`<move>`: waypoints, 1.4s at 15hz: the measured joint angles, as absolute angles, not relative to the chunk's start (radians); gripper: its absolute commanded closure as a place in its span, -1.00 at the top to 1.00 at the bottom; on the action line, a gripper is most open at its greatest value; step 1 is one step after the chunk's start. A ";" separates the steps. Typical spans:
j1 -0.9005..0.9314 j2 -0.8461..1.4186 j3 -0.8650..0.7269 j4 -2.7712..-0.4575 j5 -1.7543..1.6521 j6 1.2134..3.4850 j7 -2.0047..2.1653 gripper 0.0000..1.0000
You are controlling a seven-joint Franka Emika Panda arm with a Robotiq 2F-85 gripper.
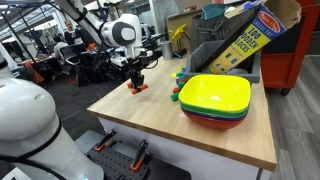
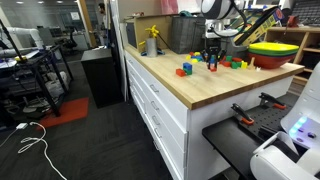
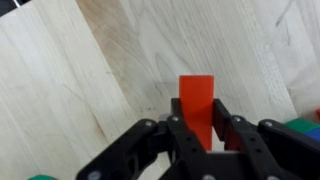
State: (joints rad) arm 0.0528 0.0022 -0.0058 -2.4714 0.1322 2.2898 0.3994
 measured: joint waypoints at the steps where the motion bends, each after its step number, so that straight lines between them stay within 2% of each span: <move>1: 0.054 -0.027 0.005 -2.497 0.132 2.290 0.393 -0.83; 9: 0.098 -0.172 0.076 -2.589 0.144 2.290 0.152 -0.83; 21: 0.129 -0.187 0.078 -2.533 0.136 2.240 -0.419 -0.83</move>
State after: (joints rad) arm 0.1288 -0.1866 0.0777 -2.5331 0.1363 2.2397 -0.4188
